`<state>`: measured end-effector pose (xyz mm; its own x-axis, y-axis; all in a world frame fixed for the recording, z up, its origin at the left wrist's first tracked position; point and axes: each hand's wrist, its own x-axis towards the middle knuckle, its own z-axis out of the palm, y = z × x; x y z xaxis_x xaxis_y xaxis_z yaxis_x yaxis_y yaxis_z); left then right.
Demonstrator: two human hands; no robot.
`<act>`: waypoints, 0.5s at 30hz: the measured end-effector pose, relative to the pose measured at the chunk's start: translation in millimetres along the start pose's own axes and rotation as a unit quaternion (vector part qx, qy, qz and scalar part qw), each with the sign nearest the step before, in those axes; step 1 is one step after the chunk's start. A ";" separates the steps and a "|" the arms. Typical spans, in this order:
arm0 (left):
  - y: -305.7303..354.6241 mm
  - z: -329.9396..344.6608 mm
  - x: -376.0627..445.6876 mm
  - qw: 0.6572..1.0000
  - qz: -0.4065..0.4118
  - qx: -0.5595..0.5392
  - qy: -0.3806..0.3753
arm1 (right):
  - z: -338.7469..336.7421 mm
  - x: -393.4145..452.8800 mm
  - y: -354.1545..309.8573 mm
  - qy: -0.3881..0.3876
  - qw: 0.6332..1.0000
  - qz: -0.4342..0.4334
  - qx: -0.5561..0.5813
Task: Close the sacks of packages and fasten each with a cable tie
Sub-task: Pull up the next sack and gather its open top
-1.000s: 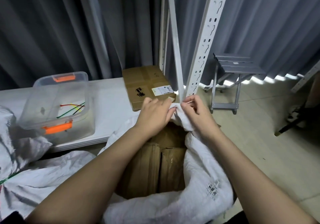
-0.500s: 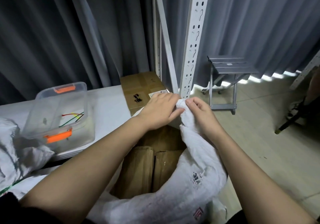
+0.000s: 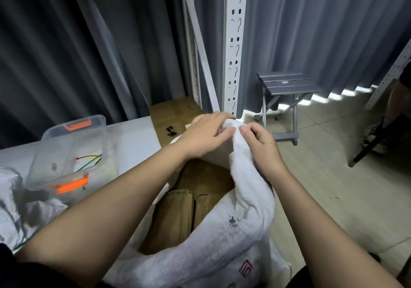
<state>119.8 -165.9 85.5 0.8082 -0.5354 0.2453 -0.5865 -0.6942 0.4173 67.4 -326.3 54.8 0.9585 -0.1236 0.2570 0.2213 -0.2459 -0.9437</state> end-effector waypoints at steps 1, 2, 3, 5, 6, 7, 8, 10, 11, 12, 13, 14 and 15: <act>3.5 0.1 -0.4 0.999 0.027 0.018 0.010 | 0.4 -0.9 -4.0 0.006 0.999 0.001 0.045; 7.2 0.4 -1.0 0.999 0.036 0.033 0.019 | 0.9 -2.3 -8.2 0.013 0.996 0.011 0.085; 9.3 1.3 -1.0 0.998 0.033 0.053 0.025 | 1.6 -3.8 -10.9 0.018 0.993 0.023 0.111; 11.5 5.1 -0.1 0.995 0.006 0.096 0.031 | 1.3 -6.1 -11.2 0.022 0.995 0.037 0.087; 11.7 6.2 0.5 0.994 -0.015 0.106 0.034 | 0.4 -7.1 -10.5 0.024 0.998 0.042 0.036; 11.1 6.5 1.7 0.993 -0.036 0.102 0.038 | -1.1 -9.3 -9.9 0.027 0.998 0.052 -0.029; 10.3 6.1 3.4 0.993 -0.061 0.090 0.040 | -3.1 -13.7 -10.3 0.026 0.993 0.071 -0.094; 10.7 5.7 5.5 0.991 -0.103 0.074 0.035 | -7.2 -26.3 -12.0 0.021 0.976 0.113 -0.186; 11.8 5.4 6.3 0.990 -0.112 0.078 0.027 | -8.8 -32.9 -13.5 0.028 0.970 0.118 -0.212; 13.7 4.5 7.3 0.990 -0.109 0.086 0.024 | -10.1 -38.0 -15.0 0.047 0.970 0.105 -0.216; 15.9 3.1 8.0 0.991 -0.103 0.082 0.029 | -11.2 -41.2 -15.8 0.074 0.975 0.074 -0.195; 19.4 0.5 7.8 0.994 -0.084 0.060 0.042 | -12.9 -43.0 -16.7 0.096 0.982 0.036 -0.159; 23.8 -3.0 7.2 0.997 -0.050 0.020 0.049 | -15.0 -43.5 -18.9 0.109 0.987 0.006 -0.121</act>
<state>111.9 -184.9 99.8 0.8629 -0.4139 0.2901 -0.5028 -0.7612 0.4096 18.8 -330.7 64.6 0.8931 -0.3257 0.3103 0.1358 -0.4625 -0.8762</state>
